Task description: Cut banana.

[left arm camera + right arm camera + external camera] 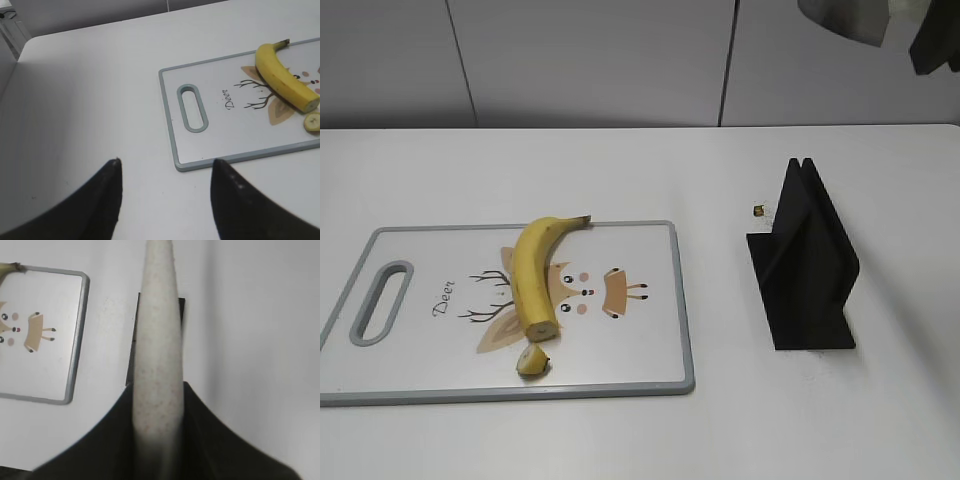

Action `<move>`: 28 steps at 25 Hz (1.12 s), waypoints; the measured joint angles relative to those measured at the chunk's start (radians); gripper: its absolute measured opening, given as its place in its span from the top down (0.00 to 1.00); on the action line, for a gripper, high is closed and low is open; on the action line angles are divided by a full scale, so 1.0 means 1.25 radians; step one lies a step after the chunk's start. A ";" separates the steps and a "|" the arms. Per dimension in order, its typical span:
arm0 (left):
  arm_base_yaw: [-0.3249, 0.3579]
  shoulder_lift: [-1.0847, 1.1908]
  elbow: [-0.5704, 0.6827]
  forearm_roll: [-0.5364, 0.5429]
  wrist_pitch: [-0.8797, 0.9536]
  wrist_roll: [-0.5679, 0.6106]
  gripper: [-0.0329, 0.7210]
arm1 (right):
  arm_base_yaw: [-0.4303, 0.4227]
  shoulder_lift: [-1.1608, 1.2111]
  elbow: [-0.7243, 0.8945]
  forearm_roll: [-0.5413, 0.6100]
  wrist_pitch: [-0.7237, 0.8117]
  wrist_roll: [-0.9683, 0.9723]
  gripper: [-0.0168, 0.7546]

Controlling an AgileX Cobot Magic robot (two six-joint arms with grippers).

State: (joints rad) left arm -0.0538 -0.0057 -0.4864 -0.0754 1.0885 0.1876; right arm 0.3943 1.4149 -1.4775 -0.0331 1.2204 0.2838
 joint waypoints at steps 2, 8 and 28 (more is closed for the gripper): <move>0.000 0.017 -0.013 0.000 -0.003 0.000 0.23 | 0.000 0.000 -0.001 0.000 0.000 -0.061 0.77; 0.000 0.158 -0.069 -0.038 -0.102 0.070 0.23 | 0.000 0.025 -0.004 0.060 -0.015 -0.290 0.77; -0.140 0.847 -0.401 -0.335 -0.185 0.751 0.23 | 0.000 0.251 -0.018 0.338 -0.083 -1.140 0.77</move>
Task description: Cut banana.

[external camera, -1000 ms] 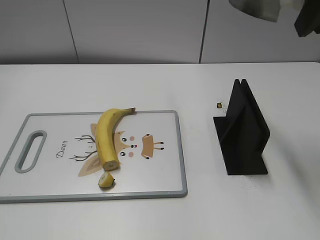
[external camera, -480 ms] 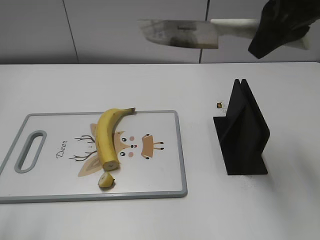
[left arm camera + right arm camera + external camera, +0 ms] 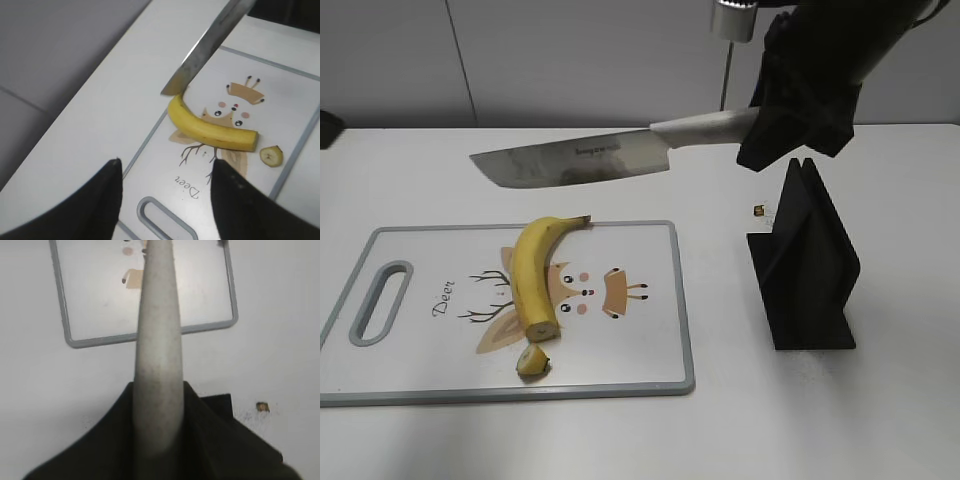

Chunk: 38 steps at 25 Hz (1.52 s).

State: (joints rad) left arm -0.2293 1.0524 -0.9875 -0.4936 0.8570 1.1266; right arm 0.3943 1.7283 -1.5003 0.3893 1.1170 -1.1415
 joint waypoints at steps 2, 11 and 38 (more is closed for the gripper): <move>-0.026 0.061 -0.034 -0.001 0.030 0.036 0.23 | 0.000 0.020 -0.002 0.036 0.000 -0.073 0.77; -0.065 0.301 -0.091 0.025 0.064 0.092 0.23 | 0.000 0.090 -0.011 0.130 0.001 -0.258 0.77; -0.118 0.418 -0.002 0.136 -0.006 -0.046 0.97 | 0.035 0.145 0.091 0.174 -0.120 -0.293 0.77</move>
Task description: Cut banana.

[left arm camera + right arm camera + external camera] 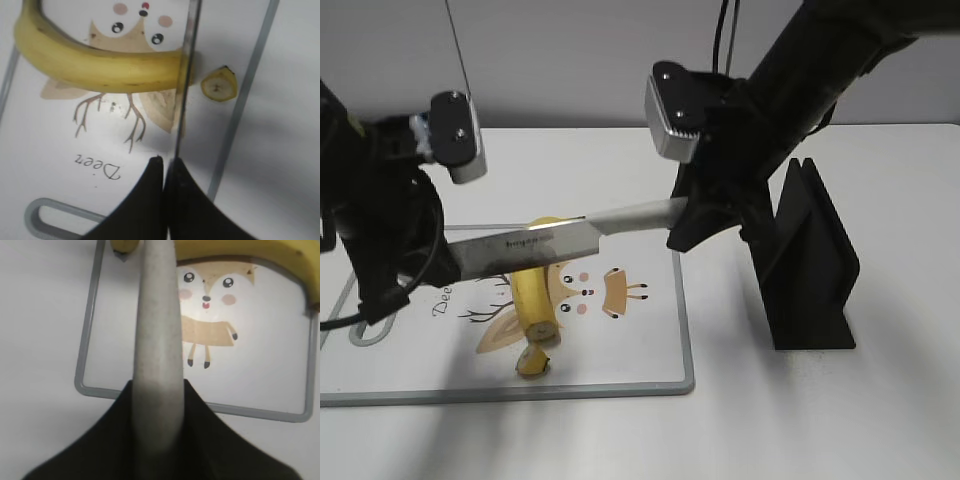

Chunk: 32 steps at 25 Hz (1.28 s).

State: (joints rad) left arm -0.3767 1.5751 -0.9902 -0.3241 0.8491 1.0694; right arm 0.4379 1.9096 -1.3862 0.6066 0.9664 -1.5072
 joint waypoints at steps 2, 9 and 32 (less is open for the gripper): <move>-0.008 0.000 0.035 0.006 -0.043 -0.018 0.97 | 0.006 0.000 0.031 -0.018 -0.035 0.015 0.77; -0.014 0.007 0.113 0.009 -0.173 -0.027 0.97 | 0.015 0.024 0.069 -0.026 -0.116 0.018 0.76; -0.014 0.158 0.112 0.006 -0.260 -0.029 0.97 | 0.016 0.147 0.068 -0.045 -0.202 0.013 0.75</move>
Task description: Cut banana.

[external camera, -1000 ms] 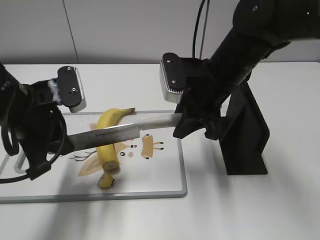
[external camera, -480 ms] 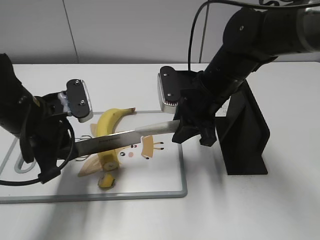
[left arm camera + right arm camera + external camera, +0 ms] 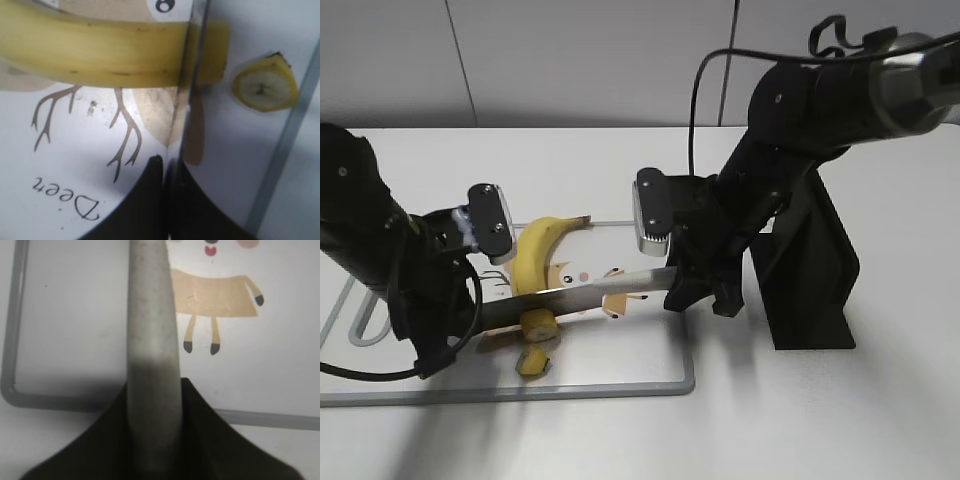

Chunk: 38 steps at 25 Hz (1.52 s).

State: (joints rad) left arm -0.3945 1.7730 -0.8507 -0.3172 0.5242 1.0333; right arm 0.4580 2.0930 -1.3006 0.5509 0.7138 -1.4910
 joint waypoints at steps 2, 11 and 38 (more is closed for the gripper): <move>0.000 0.037 -0.005 -0.001 -0.006 0.002 0.96 | 0.000 0.031 -0.001 0.002 -0.007 0.000 0.75; 0.001 0.072 -0.024 -0.002 0.012 0.002 0.96 | -0.004 0.041 -0.009 0.007 -0.005 -0.001 0.75; -0.004 -0.193 -0.012 0.045 0.119 -0.011 0.97 | 0.006 -0.187 0.005 -0.004 0.038 0.001 0.75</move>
State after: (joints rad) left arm -0.3996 1.5314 -0.8662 -0.2610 0.6735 1.0201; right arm 0.4656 1.8591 -1.2941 0.5458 0.7617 -1.4896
